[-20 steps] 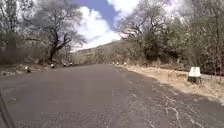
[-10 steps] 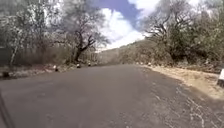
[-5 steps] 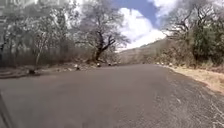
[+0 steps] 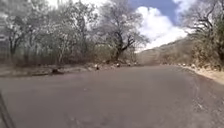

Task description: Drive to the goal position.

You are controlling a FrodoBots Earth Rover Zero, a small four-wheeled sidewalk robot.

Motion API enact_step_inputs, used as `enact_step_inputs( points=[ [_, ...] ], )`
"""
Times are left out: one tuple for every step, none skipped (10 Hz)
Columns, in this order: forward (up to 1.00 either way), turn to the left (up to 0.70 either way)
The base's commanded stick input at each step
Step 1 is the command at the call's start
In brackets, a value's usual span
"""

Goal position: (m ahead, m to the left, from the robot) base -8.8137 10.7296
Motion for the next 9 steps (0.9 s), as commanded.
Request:
enact_step_inputs(
  points=[
    [0.00, 0.45],
    [0.00, 0.45],
    [0.00, 0.45],
    [0.00, 0.45],
    [0.00, 0.45],
    [0.00, 0.45],
    [0.00, 0.45],
    [0.00, 0.45],
    [0.00, 0.45]
  ],
)
